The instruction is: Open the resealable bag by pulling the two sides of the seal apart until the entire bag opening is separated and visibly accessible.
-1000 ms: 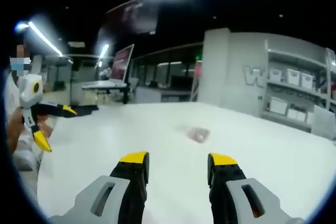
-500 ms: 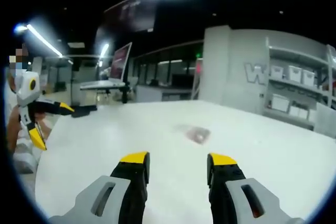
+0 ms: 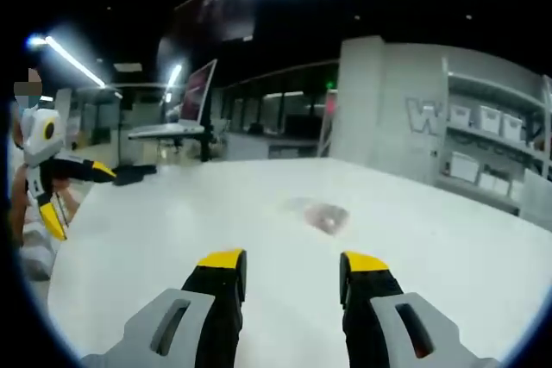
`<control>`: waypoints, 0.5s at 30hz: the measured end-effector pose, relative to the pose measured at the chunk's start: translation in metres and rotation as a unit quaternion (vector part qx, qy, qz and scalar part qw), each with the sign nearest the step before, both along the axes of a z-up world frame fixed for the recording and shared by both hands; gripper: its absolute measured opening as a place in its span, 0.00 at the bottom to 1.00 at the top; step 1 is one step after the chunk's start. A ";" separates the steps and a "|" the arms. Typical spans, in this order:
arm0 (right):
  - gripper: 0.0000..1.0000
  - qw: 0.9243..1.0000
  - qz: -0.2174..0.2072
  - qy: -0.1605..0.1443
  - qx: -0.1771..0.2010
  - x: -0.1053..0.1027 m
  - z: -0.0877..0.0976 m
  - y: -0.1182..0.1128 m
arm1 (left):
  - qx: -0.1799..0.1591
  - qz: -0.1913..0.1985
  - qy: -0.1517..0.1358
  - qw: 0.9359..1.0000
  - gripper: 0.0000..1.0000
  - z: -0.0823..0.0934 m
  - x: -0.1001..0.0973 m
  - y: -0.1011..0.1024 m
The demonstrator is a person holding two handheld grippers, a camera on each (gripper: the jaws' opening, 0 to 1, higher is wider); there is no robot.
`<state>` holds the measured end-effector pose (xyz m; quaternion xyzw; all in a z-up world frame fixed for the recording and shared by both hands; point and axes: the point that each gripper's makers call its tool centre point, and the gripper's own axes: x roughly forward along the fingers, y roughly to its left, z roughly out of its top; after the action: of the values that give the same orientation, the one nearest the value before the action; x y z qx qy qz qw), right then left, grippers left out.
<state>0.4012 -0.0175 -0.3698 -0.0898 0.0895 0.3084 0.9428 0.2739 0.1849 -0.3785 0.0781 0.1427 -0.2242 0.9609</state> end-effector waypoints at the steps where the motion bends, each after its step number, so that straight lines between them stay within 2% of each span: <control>1: 0.42 1.000 0.000 0.000 0.000 0.001 0.001 0.001 | 0.000 0.000 0.001 1.000 0.91 0.000 0.001 0.000; 7: 0.41 1.000 0.005 -0.008 -0.009 0.008 0.005 0.005 | -0.001 0.001 0.000 1.000 0.91 0.004 0.005 0.000; 15: 0.39 1.000 0.011 -0.006 -0.017 0.014 0.000 0.010 | -0.002 0.005 -0.001 1.000 0.91 0.005 0.007 0.002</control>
<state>0.4148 -0.0080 -0.3700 -0.1082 0.0881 0.3170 0.9381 0.2812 0.1868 -0.3730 0.0759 0.1421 -0.2197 0.9622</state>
